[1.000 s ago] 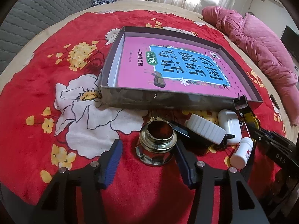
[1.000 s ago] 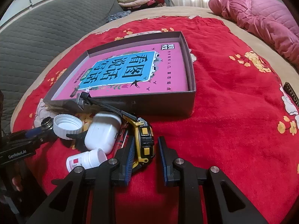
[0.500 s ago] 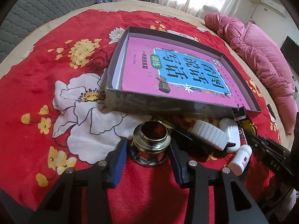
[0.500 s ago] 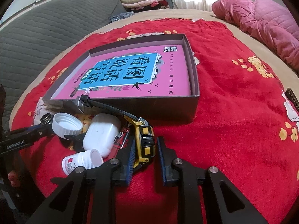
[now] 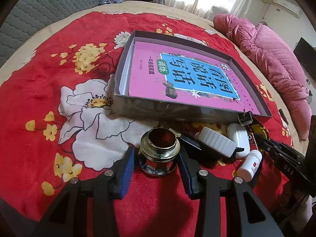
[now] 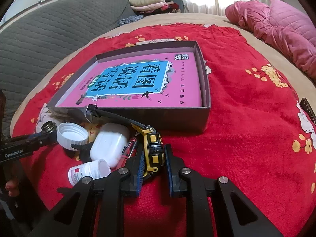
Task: Organize rigid objects
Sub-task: 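Close left tool on the silver jar while right tool closes on the tape measure, then lift the jar with left tool while right tool carries the tape measure over the box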
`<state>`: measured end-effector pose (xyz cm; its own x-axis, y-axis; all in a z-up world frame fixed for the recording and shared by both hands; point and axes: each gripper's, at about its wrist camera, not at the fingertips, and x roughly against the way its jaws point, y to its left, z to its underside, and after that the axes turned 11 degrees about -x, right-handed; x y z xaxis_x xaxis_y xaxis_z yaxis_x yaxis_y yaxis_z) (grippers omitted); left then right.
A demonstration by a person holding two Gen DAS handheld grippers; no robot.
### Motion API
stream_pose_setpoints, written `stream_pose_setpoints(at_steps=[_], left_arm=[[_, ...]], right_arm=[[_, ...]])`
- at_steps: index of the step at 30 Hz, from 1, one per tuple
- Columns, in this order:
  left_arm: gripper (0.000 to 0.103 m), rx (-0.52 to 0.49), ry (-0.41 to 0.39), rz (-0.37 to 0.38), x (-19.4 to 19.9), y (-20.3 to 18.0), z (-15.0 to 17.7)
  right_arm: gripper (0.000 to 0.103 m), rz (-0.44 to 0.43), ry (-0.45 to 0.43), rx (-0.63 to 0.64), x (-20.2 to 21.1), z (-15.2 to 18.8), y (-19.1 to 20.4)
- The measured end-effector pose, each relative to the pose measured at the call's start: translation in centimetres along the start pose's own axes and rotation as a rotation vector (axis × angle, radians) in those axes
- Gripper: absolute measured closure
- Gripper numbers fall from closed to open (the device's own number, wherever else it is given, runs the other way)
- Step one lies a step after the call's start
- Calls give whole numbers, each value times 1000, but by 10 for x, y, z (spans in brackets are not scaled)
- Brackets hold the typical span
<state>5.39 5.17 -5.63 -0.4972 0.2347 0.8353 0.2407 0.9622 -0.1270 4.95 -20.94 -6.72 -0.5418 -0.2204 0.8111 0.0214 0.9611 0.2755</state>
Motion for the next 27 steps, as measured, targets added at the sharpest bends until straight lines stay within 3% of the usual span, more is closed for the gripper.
stream_pose_setpoints(at_steps=[27], left_arm=[[62, -14, -49, -14, 33, -6, 0]], right_arm=[[85, -77, -97, -41, 34, -7, -3]])
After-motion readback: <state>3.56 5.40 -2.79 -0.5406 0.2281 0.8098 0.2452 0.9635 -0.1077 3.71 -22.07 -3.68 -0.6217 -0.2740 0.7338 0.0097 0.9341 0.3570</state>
